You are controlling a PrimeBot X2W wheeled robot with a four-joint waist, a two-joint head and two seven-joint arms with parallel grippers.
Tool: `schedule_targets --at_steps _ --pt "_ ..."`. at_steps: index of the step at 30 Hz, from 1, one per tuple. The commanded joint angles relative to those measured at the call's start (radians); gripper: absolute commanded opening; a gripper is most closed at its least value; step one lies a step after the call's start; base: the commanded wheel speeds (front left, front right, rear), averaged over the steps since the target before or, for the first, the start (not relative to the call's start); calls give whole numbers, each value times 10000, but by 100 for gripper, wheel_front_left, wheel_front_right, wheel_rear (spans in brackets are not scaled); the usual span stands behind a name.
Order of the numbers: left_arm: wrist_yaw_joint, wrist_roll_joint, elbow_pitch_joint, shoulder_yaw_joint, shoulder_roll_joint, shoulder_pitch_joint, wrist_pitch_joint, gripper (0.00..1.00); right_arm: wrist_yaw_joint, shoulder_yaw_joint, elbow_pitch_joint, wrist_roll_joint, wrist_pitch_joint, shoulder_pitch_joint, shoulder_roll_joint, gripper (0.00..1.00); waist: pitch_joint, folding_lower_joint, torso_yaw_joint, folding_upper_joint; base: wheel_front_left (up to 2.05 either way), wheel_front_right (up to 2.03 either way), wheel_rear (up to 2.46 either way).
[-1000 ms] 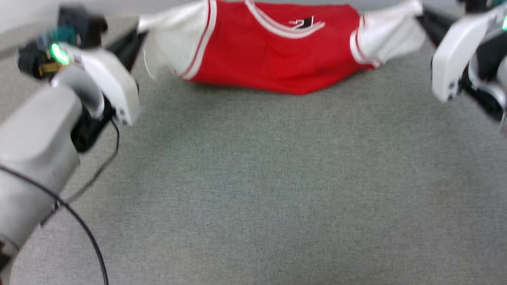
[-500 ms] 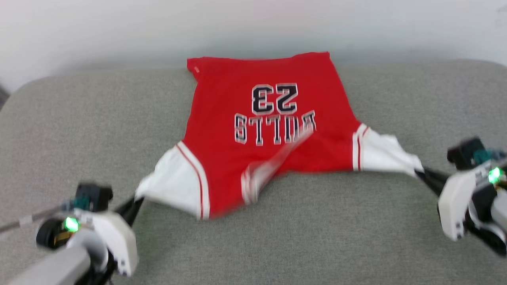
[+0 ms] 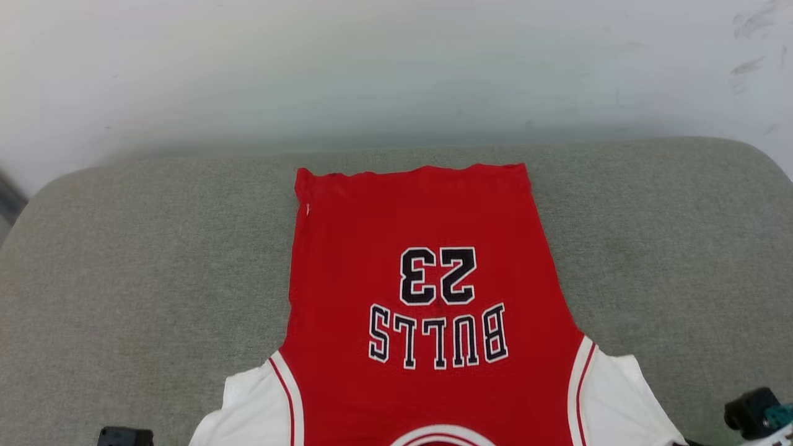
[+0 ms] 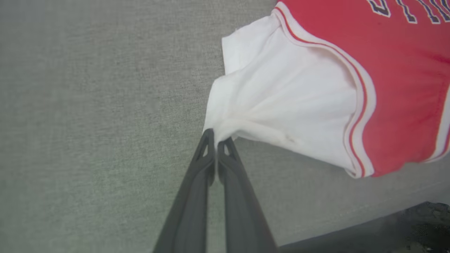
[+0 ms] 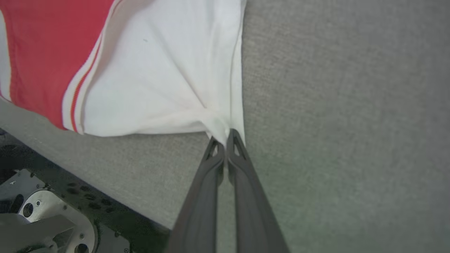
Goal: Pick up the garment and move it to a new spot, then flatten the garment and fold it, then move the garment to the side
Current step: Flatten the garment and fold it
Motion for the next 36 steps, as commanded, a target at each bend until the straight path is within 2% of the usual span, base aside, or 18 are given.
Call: schedule_targets --at_steps 1,6,10,11,12,13,17,22,26,31,36 --pt "84 -67 -22 51 65 173 -57 0 -14 -70 -12 47 29 216 -114 0 -3 4 -4 0 0 0 0" --pt "338 -73 -437 217 2 640 -105 0 -14 -532 -330 -281 288 993 -157 0 109 4 45 0 0 0 0" --pt "486 124 -714 453 -32 568 -144 0 -14 -1250 -514 -313 693 1069 90 0 252 4 141 0 0 0 0" --pt "542 144 -801 603 -60 518 -147 0 -14 -1502 -551 -424 774 946 105 22 303 4 169 0 0 0 0" --pt "587 190 -888 707 -77 467 -153 0 -14 -1728 -590 -508 863 851 105 65 352 4 201 0 0 0 0" --pt "628 296 -954 791 -83 438 -159 0 -12 -1963 -652 -625 932 753 81 100 394 4 242 0 0 0 0" --pt "815 593 -1342 1177 -151 399 -170 0 -12 -3138 -1198 -1093 1255 286 -247 100 625 4 333 0 0 0 0" --pt "1079 1087 -1833 1759 -257 541 -163 0 -11 -5148 -2193 -1751 1728 -566 -720 100 1104 4 429 0 0 0 0" --pt "1163 1492 -2191 2208 -473 599 -163 0 -11 -6715 -3047 -2416 2479 -1455 -727 100 1706 4 666 0 0 0 0" --pt "1058 2038 -2384 2535 -807 468 -155 0 -11 -7788 -3958 -3123 4305 -2956 -378 100 2600 4 1080 0 0 0 0" --pt "883 2563 -2412 2830 -1252 66 -155 0 -11 -7920 -3773 -3180 6715 -4791 68 100 3530 4 1619 0 0 0 0"
